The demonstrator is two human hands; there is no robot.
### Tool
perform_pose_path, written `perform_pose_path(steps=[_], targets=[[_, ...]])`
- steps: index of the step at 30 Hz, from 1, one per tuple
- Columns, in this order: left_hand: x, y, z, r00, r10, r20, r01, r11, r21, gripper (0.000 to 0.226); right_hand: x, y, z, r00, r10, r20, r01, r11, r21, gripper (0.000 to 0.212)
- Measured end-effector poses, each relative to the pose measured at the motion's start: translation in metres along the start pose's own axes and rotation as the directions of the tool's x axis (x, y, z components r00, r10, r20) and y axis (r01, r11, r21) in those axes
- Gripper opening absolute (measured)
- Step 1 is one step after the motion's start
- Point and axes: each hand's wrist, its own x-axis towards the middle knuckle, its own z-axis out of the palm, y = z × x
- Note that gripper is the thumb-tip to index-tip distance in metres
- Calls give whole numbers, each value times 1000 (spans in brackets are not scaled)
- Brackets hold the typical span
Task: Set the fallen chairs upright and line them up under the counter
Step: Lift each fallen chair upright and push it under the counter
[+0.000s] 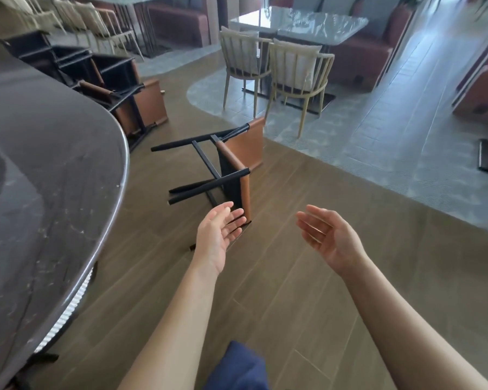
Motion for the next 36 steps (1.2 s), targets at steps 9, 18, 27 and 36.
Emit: perform_pose_path(steps=[9,18,27,36], targets=[[146,21,67,997,-35,73,30,997,75,22,128,-57,6,996,-44,-83,48,998,44,24],[286,61,147,978,-80,194,59,992,113,24,235,-124,7,977,-84,-194,108,987,116,25],[403,65,224,971,-82,223,53,990,131,23,349,-190,-14,974,-90,-208,115,987,110,24],[528,64,332,991,-61,121,51,995,82,25,494,-291,-45,992,-24,-122,18,999,-46,24]])
